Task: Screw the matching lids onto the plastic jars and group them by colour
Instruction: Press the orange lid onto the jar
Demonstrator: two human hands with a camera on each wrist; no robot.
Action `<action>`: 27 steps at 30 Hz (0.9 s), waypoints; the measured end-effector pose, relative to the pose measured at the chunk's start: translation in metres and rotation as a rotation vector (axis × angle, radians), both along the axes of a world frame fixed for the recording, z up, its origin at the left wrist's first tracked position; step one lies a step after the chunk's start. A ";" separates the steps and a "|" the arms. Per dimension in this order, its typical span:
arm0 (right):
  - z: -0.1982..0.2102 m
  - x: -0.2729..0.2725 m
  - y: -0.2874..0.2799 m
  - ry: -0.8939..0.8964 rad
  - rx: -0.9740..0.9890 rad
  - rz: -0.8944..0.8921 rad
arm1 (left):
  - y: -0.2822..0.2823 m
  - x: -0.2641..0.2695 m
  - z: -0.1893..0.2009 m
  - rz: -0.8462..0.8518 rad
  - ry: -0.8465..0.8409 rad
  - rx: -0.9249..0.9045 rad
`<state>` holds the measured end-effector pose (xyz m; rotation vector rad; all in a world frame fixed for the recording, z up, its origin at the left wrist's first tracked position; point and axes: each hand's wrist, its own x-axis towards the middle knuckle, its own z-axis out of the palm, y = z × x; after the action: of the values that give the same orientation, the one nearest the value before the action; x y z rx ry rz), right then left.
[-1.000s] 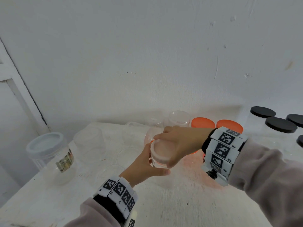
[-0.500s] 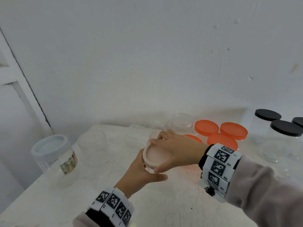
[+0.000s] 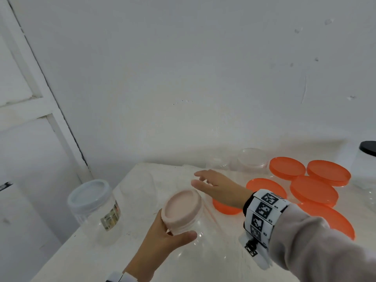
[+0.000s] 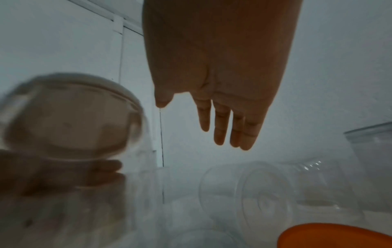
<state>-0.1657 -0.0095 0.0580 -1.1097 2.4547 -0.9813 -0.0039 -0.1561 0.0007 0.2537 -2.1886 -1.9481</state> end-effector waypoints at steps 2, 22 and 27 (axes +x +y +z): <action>-0.008 -0.012 -0.007 0.035 0.056 -0.060 | -0.009 0.004 -0.001 0.029 0.008 0.007; -0.041 -0.047 -0.044 0.402 0.483 -0.222 | -0.052 -0.025 0.019 0.330 0.082 -0.114; -0.014 -0.041 -0.014 0.333 0.283 -0.362 | -0.042 -0.067 0.023 0.377 0.071 -0.175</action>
<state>-0.2069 -0.0234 0.0443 -0.8024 3.0215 -0.5347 -0.0710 -0.1978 0.0234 0.5178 -2.0692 -1.5327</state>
